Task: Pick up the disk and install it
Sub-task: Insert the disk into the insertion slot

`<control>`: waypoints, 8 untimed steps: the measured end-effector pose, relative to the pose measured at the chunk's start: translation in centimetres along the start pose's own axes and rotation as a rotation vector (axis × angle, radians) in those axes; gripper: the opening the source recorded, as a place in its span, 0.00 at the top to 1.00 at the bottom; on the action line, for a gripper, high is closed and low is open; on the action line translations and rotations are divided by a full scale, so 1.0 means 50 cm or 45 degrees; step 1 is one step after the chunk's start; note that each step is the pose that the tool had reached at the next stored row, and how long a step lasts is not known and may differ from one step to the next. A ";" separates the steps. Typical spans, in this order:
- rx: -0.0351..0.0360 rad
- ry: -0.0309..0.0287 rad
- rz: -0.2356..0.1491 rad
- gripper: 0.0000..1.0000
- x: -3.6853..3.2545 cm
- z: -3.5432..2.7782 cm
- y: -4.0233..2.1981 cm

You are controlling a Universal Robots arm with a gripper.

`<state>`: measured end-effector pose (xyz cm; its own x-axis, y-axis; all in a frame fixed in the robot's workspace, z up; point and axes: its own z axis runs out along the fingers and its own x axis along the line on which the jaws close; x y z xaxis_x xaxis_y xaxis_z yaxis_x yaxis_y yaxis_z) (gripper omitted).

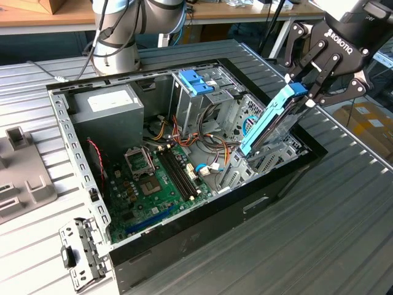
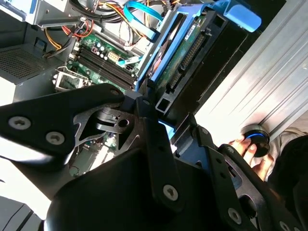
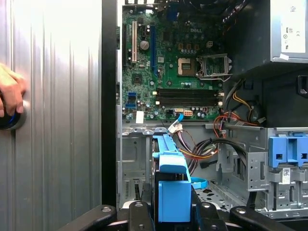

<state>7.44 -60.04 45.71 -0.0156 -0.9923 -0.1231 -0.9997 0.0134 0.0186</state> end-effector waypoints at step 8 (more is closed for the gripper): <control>0.0009 -0.0002 0.008 0.63 0.002 0.014 -0.003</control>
<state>7.58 -60.04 45.01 -0.0218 -0.9922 -0.1231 -0.9996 0.0197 0.0187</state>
